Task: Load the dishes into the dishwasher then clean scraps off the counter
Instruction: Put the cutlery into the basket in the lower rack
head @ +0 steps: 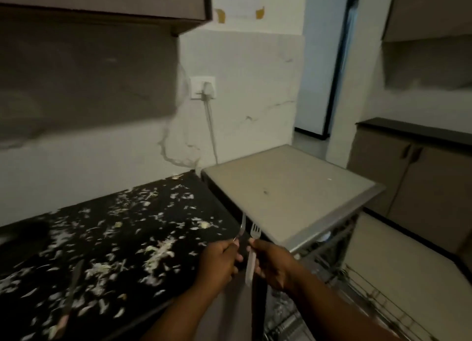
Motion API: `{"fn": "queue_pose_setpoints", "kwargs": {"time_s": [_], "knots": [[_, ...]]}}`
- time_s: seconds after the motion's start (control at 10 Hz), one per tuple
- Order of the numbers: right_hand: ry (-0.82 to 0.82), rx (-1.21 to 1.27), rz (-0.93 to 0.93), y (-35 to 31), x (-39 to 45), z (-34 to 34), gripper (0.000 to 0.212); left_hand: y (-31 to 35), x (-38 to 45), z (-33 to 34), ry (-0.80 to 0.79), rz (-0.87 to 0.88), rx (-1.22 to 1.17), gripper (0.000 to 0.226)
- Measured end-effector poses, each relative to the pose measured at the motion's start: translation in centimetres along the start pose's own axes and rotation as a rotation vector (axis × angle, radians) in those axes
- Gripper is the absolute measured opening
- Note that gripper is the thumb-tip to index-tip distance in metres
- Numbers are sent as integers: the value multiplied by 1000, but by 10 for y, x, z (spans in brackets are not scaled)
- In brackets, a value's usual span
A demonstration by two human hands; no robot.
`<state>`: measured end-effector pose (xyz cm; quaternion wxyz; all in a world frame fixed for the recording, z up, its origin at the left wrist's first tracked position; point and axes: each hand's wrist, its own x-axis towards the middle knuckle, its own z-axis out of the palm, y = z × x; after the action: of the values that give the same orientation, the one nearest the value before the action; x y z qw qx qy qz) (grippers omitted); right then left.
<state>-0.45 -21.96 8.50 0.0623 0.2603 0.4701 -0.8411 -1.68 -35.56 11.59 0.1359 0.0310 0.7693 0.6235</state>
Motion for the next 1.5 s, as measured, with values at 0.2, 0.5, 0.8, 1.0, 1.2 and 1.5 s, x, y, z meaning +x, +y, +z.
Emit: {"fn": "queue_pose_setpoints", "kwargs": {"time_s": [0.2,0.5,0.8,1.0,1.2,1.5], "knots": [[301,-62,-62,-36,-39,-177,15,-7,11,176,-227,-96,161,27],[740,-37,116,2,-77,-397,8,-63,12,348,-649,-212,422,19],[997,-207,315,53,-59,-443,9,-123,84,413,-888,-129,715,33],[885,-899,97,123,13,-486,49,-176,131,456,-957,-168,867,28],[1119,-254,275,157,69,-512,38,-262,137,515,-1065,-98,956,30],[1190,-301,350,217,149,-605,27,-388,132,613,-1029,-27,947,19]]}}
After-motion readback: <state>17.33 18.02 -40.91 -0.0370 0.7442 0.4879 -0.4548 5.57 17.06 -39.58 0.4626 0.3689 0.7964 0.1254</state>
